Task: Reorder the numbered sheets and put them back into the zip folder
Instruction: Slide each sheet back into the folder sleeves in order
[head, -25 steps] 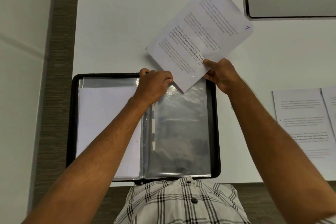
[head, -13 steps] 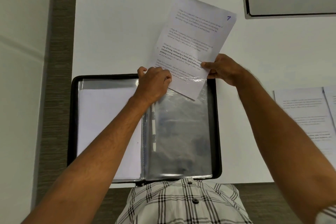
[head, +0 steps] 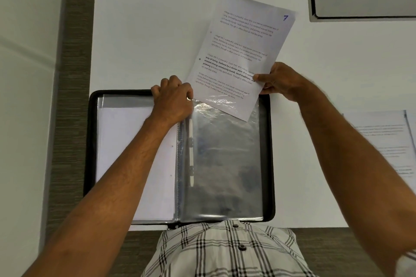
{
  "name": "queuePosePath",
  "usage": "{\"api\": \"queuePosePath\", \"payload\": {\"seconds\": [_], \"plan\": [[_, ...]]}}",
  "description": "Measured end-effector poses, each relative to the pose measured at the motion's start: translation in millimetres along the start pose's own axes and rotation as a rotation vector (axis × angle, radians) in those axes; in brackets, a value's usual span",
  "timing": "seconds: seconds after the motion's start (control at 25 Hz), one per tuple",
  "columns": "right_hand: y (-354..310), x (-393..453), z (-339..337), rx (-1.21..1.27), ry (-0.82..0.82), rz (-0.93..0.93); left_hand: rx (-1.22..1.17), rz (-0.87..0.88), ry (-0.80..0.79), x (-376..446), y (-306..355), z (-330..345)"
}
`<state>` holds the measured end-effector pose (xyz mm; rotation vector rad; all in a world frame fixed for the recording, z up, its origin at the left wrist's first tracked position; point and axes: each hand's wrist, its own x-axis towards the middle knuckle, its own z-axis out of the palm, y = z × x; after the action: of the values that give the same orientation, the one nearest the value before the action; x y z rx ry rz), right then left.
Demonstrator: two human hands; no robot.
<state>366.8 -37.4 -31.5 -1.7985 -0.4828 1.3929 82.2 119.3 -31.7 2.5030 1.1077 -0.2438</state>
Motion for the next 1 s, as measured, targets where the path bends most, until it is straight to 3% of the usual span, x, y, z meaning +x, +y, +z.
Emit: {"api": "queuePosePath", "payload": {"seconds": [0.2, 0.44, 0.84, 1.0], "plan": [[-0.1, 0.7, -1.9, -0.011, -0.008, -0.009, -0.136, -0.009, -0.039, 5.2, -3.8, 0.0], [-0.9, 1.5, -6.8, -0.034, -0.036, 0.003, -0.354, -0.118, 0.055, 20.1, -14.8, -3.5], [-7.5, 12.1, -5.4, -0.098, -0.059, -0.003, -0.345, -0.16, -0.196, 36.9, -25.9, -16.2], [-7.4, 16.4, -4.0, -0.19, -0.066, -0.008, -0.451, -0.162, -0.19, 38.3, -27.7, -16.2]]}}
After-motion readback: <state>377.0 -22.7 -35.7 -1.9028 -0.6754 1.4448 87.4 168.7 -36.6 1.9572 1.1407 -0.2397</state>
